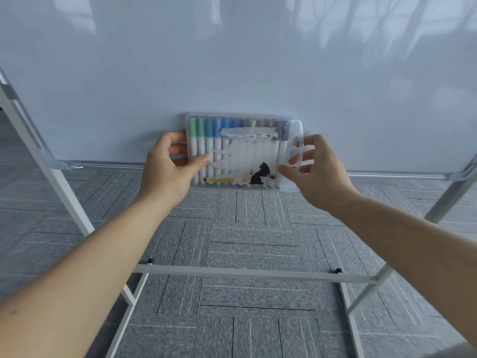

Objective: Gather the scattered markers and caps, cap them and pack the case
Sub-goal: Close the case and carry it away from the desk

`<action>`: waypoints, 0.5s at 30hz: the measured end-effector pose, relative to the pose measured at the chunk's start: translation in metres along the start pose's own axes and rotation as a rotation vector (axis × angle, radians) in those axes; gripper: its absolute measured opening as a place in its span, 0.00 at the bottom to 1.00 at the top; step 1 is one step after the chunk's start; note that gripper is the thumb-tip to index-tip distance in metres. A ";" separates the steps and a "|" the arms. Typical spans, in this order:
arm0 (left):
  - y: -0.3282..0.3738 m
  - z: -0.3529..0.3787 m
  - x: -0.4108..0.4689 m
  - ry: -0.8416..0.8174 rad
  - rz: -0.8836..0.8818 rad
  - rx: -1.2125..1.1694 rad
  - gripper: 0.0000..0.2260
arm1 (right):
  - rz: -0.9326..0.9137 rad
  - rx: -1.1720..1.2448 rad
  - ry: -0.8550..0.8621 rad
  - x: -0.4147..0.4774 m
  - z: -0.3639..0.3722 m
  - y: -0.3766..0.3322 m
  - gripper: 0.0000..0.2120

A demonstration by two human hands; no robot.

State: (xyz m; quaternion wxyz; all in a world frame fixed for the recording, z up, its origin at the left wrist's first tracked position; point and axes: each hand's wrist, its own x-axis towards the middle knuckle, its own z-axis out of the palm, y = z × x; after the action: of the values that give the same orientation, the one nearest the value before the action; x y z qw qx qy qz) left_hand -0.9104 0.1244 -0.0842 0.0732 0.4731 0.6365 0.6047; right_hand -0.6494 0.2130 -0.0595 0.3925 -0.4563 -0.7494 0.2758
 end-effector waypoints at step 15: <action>0.001 -0.001 -0.001 -0.011 -0.018 -0.009 0.18 | -0.004 0.000 0.022 -0.001 0.003 0.002 0.21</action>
State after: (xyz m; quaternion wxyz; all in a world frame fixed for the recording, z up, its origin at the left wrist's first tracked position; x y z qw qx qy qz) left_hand -0.9107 0.1230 -0.0837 0.0842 0.4704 0.6374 0.6045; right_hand -0.6510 0.2122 -0.0629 0.4015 -0.4579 -0.7458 0.2701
